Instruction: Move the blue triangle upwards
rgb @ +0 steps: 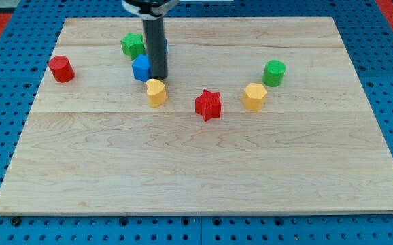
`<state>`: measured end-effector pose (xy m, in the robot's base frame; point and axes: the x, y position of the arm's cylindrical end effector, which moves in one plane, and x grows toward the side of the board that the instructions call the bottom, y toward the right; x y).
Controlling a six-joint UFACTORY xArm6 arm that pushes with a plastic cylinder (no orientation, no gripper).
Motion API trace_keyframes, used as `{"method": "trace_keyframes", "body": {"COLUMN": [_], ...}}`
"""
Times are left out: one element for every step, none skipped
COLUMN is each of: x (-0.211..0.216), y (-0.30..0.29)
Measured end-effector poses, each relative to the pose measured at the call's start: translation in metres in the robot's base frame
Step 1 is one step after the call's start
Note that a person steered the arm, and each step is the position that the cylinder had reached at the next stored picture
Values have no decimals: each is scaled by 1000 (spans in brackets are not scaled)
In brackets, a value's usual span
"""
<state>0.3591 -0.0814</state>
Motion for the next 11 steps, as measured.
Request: {"method": "trace_keyframes", "body": {"x": [-7, -1, -25, -45, -44, -40, -47, -65, -98, -132, -114], "y": [50, 115, 119, 64, 50, 23, -7, -14, -6, 25, 19]}}
